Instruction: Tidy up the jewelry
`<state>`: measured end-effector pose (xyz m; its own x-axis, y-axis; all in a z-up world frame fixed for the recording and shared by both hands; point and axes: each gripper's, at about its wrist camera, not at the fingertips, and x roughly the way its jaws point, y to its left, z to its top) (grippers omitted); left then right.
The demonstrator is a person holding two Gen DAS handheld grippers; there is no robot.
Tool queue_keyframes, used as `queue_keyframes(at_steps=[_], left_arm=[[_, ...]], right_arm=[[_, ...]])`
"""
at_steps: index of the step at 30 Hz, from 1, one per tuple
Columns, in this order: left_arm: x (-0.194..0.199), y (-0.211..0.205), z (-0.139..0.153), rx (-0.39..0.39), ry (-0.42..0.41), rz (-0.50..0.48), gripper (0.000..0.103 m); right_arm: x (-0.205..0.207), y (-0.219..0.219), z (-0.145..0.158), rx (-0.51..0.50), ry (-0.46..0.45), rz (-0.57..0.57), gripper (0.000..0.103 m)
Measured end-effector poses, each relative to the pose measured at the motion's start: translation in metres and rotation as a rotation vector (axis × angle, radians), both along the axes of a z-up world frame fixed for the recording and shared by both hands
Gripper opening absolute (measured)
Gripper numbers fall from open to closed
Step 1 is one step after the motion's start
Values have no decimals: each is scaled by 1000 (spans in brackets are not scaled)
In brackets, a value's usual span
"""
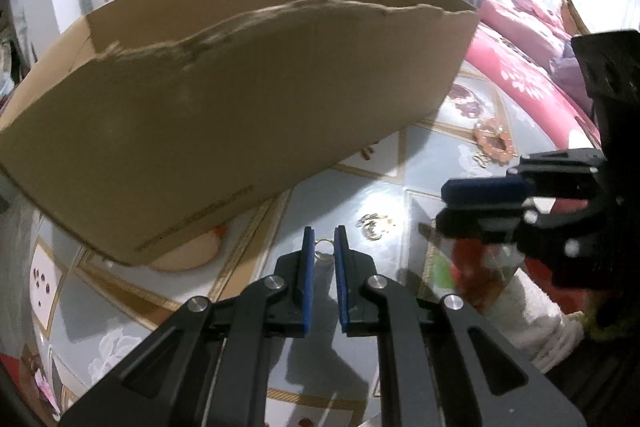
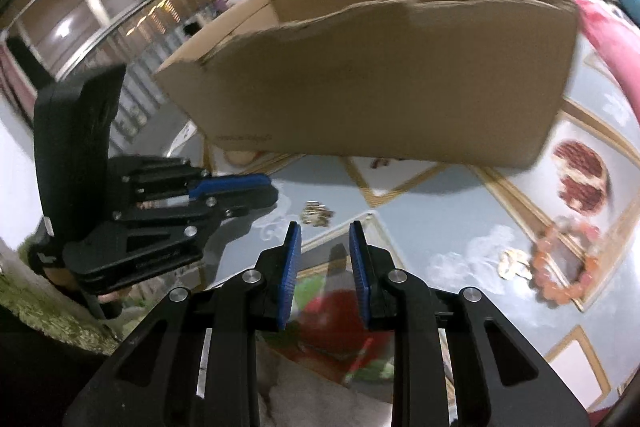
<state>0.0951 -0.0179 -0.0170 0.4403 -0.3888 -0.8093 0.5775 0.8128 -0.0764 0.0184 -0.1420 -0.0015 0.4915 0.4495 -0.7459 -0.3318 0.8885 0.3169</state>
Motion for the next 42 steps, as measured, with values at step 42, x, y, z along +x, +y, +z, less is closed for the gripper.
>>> queue_keyframes(at_steps=[42], left_arm=[[4,13,-5,-39,27,31,9]], right_arm=[[23,79,-15,-356,-101,137,12]])
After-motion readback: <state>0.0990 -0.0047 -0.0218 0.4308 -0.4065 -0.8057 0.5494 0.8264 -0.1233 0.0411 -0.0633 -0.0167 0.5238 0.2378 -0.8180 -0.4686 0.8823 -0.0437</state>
